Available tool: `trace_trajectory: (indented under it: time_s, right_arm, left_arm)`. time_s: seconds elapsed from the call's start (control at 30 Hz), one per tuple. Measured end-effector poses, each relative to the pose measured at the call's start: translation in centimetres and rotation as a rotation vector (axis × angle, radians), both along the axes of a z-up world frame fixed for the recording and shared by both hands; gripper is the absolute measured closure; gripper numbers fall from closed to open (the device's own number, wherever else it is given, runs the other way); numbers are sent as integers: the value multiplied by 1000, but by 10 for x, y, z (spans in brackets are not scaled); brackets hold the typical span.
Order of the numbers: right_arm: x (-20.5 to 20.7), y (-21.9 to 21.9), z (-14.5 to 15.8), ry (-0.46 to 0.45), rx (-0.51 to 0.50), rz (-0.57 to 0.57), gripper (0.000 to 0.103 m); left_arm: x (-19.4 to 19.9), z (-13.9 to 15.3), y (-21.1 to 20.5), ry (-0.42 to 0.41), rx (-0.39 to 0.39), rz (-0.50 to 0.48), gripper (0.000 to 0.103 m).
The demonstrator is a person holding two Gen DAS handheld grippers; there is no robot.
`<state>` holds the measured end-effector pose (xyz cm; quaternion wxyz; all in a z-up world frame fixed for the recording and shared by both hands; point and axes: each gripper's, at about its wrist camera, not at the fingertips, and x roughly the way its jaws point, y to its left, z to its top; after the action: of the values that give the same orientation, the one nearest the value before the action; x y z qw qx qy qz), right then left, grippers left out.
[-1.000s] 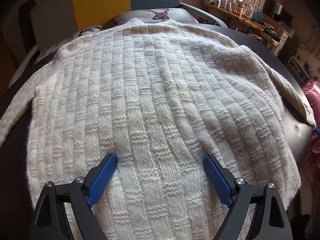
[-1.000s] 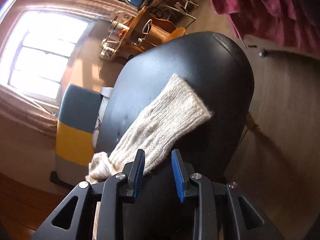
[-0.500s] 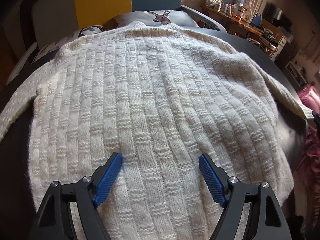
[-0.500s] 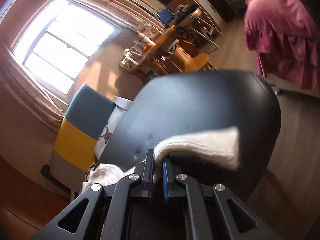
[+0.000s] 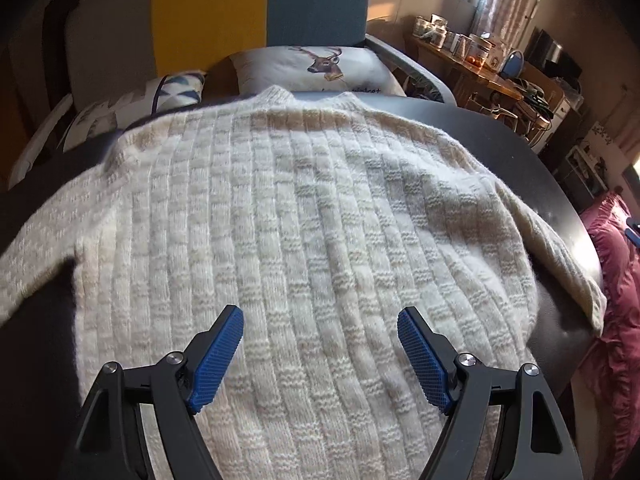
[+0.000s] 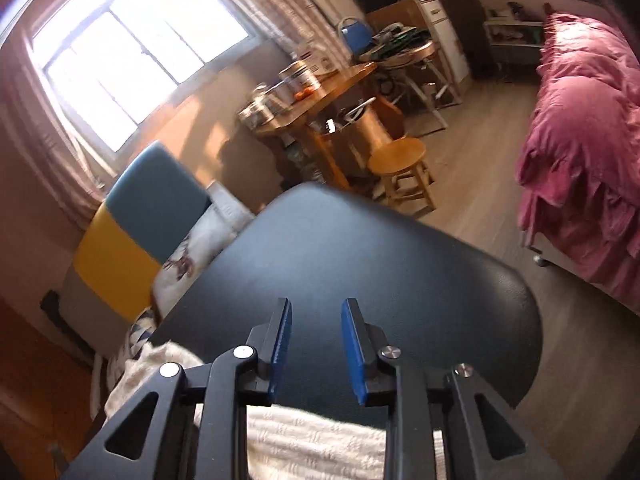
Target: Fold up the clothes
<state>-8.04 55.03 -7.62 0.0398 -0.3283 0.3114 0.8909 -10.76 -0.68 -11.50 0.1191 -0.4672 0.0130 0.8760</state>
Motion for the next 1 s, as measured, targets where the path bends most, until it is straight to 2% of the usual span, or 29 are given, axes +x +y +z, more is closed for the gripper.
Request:
trace_trajectory:
  time_s: [0.13,0.23,0.4,0.5,0.6,0.67,0.83,0.93,0.97,1.0]
  right_arm:
    - [57,-9,-30,-21,-104,65,73]
    - [103,-2,-60,-70,-193,-7,62]
    - [147,1,-98,-113,-304,-77,61]
    - [152,-5,-107,-114,-334,-54,61]
    - [148,-13,-111,-105,-363,3,61]
    - [142,-14,-115,-100,-388,4,61]
    - [146,-3,-134,-66,-564,-57,61]
    - [150,0,-140,-104,-543,-92,61]
    - [151,0,-140,-108,-540,-92,61]
    - [151,0,-140,-112,-537,-93,61]
  left_arm:
    - [13,19,70,158,-82,-296,22]
    - [23,33,123,276,-143,-517,22]
    - [40,56,211,474,-245,-887,25]
    - [68,41,270,605,-403,-1153,28]
    - [71,29,308,610,-464,-1299,29]
    - [65,21,328,614,-513,-1356,29]
    - [54,0,359,567,-605,-1508,29]
    - [50,-22,369,507,-685,-1599,29]
    - [49,-30,370,472,-702,-1624,31]
    - [48,-35,370,435,-708,-1641,44]
